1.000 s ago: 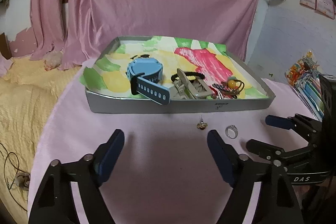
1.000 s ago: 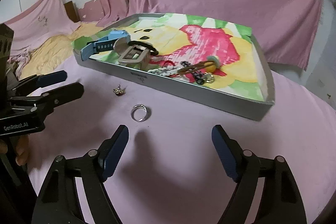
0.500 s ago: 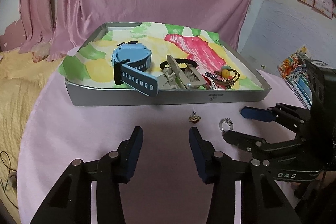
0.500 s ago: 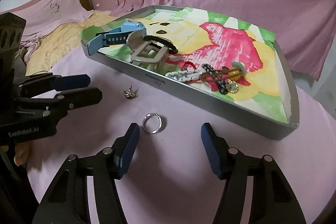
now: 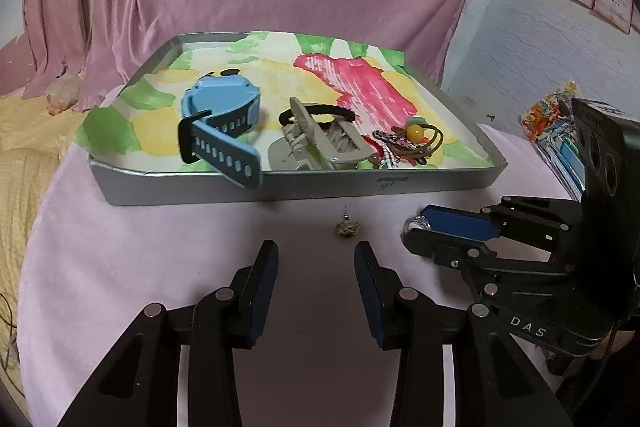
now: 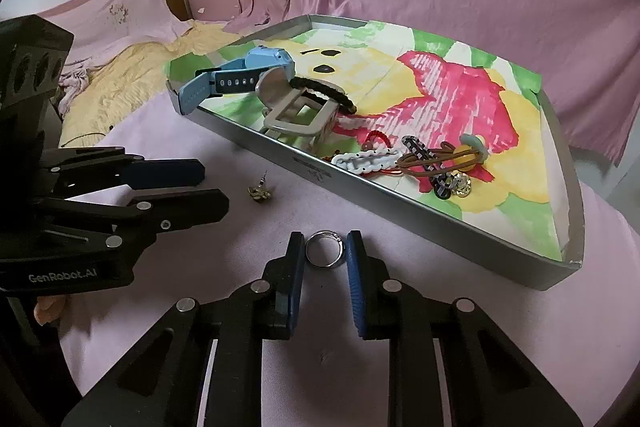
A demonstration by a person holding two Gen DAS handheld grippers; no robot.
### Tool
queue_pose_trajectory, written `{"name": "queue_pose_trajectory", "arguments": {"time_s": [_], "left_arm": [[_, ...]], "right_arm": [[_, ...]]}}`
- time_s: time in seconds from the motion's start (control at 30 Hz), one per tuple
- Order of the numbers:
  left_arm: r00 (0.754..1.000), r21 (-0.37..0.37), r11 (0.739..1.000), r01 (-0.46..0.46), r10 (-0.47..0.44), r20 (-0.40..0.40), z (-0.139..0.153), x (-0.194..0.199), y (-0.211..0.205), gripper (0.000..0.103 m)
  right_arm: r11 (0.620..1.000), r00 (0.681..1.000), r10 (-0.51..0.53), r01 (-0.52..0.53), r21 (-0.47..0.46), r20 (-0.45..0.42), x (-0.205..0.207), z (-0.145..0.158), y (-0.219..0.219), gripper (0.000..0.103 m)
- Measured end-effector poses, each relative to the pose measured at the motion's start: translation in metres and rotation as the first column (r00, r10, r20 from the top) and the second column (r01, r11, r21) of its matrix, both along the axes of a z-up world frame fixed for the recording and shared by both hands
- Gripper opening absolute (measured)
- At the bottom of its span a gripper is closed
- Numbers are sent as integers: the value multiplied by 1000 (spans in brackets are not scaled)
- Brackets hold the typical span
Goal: Organize jewelry
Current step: 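Close the right tool on the silver ring while the left tool grasps the gold earring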
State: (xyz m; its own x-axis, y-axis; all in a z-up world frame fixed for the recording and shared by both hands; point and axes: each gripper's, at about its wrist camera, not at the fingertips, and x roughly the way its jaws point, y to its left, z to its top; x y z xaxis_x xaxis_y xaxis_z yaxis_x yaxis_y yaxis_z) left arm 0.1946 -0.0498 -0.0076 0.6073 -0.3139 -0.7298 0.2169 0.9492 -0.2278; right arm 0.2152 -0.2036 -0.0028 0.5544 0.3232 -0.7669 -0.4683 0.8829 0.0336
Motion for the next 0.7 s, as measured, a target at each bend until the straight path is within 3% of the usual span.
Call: {"name": "queue_pose_trajectory", "arguments": {"time_s": [0.6,0.7], "left_arm": [[1000,109,994,26,-25,-7,1,16,-29,37],[1000,121,992,30,-30,-6,0,15,-31,29]], "right_arm": [[996,997,-74,75,47,-23,6,-4,-23,19],[996,997,-74,75,48,-23,7,-3,-23,19]]}}
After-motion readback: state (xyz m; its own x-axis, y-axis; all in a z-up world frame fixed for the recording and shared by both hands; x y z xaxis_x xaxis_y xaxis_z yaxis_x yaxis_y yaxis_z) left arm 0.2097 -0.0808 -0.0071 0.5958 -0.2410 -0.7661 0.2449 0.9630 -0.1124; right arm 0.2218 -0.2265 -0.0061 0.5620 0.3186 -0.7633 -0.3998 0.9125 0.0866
